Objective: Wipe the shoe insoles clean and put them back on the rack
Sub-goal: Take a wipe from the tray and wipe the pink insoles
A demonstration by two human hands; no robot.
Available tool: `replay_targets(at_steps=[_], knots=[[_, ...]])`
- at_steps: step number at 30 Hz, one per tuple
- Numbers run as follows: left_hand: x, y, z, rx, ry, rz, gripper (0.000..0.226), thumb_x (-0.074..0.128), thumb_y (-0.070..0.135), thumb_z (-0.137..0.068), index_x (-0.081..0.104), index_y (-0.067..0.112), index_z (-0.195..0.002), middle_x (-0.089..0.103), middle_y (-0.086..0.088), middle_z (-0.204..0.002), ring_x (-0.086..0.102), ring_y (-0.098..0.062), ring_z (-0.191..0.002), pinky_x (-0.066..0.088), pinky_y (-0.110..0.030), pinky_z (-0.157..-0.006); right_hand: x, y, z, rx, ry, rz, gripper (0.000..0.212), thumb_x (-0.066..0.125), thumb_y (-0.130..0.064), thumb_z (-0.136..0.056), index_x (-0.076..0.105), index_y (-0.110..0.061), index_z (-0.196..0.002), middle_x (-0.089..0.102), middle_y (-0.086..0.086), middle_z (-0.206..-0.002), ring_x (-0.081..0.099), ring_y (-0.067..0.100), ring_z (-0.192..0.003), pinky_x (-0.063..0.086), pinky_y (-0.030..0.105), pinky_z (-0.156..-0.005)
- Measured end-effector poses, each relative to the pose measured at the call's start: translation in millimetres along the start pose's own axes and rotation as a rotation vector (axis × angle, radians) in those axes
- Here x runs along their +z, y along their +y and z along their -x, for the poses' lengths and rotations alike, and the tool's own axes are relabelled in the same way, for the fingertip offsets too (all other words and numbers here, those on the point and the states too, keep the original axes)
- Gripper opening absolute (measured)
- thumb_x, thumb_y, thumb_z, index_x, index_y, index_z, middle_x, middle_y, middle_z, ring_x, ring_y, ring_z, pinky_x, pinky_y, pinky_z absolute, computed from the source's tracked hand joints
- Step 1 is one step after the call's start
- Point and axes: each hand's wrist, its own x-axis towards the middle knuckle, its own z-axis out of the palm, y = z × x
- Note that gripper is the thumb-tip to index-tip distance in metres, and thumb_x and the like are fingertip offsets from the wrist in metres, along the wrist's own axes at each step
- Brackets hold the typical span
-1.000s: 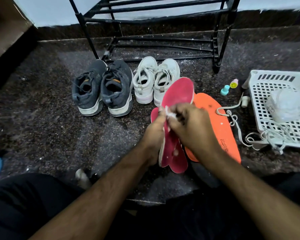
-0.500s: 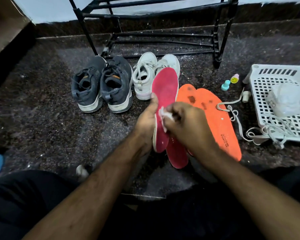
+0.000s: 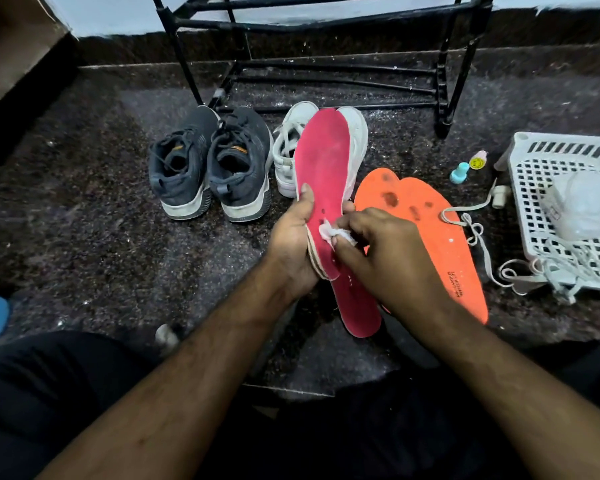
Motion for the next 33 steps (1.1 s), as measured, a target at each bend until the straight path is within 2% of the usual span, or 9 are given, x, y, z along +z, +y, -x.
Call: replay_targets(at_steps=[3, 6, 10, 15, 20, 25, 29, 31, 33], knots=[[-6.9, 6.4, -1.4, 0.049, 0.000, 0.036, 0.068, 0.025, 0.060, -0.102, 0.056, 0.002, -0.088, 0.074, -0.020, -0.085, 0.074, -0.031, -0.079, 0.059, -0.044, -0.078, 9.8, -4.5, 5.4, 0.091, -0.057, -0.087, 0.015, 0.073, -0.013, -0.083, 0.068, -0.027, -0.084, 0.059, -0.016, -0.068, 0.055, -0.006, -0.062, 0.036, 0.008, -0.062], [-8.5, 8.7, -1.8, 0.093, -0.012, 0.117, 0.066, 0.026, 0.061, -0.101, 0.055, 0.003, -0.088, 0.072, -0.012, -0.079, 0.070, -0.028, -0.087, 0.052, -0.053, -0.091, 11.9, -12.8, 14.9, 0.072, -0.105, -0.116, 0.013, 0.073, -0.015, -0.085, 0.068, -0.026, -0.090, 0.062, -0.011, -0.075, 0.058, 0.004, -0.066, 0.043, 0.020, -0.064], [2.1, -2.3, 0.7, 0.006, -0.104, 0.095, 0.067, 0.024, 0.063, -0.100, 0.057, 0.004, -0.094, 0.070, -0.018, -0.085, 0.071, -0.030, -0.080, 0.061, -0.041, -0.073, -1.0, -8.0, -0.2, 0.049, 0.032, -0.140, 0.016, 0.072, -0.009, -0.082, 0.067, -0.021, -0.091, 0.062, -0.009, -0.081, 0.064, 0.008, -0.079, 0.045, 0.023, -0.069], [-7.5, 6.3, -3.7, 0.112, -0.019, 0.108, 0.067, 0.023, 0.060, -0.102, 0.055, 0.002, -0.090, 0.071, -0.014, -0.088, 0.071, -0.026, -0.091, 0.054, -0.051, -0.090, 6.3, -17.8, 19.5, 0.186, -0.145, -0.243, 0.026, 0.075, -0.005, -0.080, 0.069, -0.030, -0.084, 0.066, -0.007, -0.070, 0.056, -0.002, -0.057, 0.040, 0.013, -0.060], [8.6, -15.6, 0.3, -0.046, -0.084, 0.027, 0.081, 0.021, 0.063, -0.100, 0.071, 0.001, -0.082, 0.068, -0.016, -0.085, 0.070, -0.023, -0.068, 0.059, -0.031, -0.070, -6.4, -2.7, 0.8, 0.210, 0.020, -0.155, 0.018, 0.078, -0.011, -0.079, 0.078, -0.022, -0.093, 0.064, -0.009, -0.076, 0.058, 0.003, -0.064, 0.039, 0.010, -0.064], [-3.7, -12.0, -7.7, -0.015, -0.047, 0.061, 0.070, 0.024, 0.062, -0.100, 0.058, 0.001, -0.095, 0.071, -0.021, -0.102, 0.071, -0.030, -0.082, 0.058, -0.038, -0.078, -1.2, -20.5, 19.7, 0.153, -0.079, -0.116, 0.013, 0.076, -0.011, -0.081, 0.079, -0.022, -0.087, 0.060, -0.012, -0.070, 0.058, -0.002, -0.064, 0.037, 0.007, -0.060], [6.8, -33.3, -2.9, -0.018, -0.061, 0.005, 0.056, 0.028, 0.050, -0.105, 0.054, 0.004, -0.123, 0.060, -0.019, -0.118, 0.063, -0.025, -0.104, 0.057, -0.038, -0.090, -12.0, -1.8, -3.5, 0.096, 0.065, 0.060, 0.012, 0.071, -0.017, -0.084, 0.078, -0.021, -0.093, 0.060, -0.002, -0.081, 0.060, 0.015, -0.075, 0.049, 0.034, -0.072], [9.5, -39.7, -1.7, -0.021, -0.046, -0.025, 0.054, 0.026, 0.045, -0.107, 0.061, 0.005, -0.116, 0.067, -0.016, -0.112, 0.068, -0.021, -0.099, 0.061, -0.034, -0.077, -17.1, 4.9, -10.1, 0.130, 0.134, 0.069, 0.014, 0.072, -0.020, -0.083, 0.077, -0.022, -0.095, 0.062, -0.002, -0.080, 0.061, 0.017, -0.075, 0.051, 0.038, -0.073], [4.9, -34.0, -3.7, -0.023, -0.062, 0.007, 0.065, 0.027, 0.051, -0.105, 0.070, 0.003, -0.101, 0.072, -0.017, -0.098, 0.071, -0.024, -0.091, 0.060, -0.034, -0.080, -13.8, -1.5, -0.2, 0.136, 0.093, 0.006, 0.010, 0.071, -0.023, -0.083, 0.076, -0.024, -0.092, 0.065, -0.004, -0.080, 0.062, 0.017, -0.074, 0.051, 0.039, -0.073]])
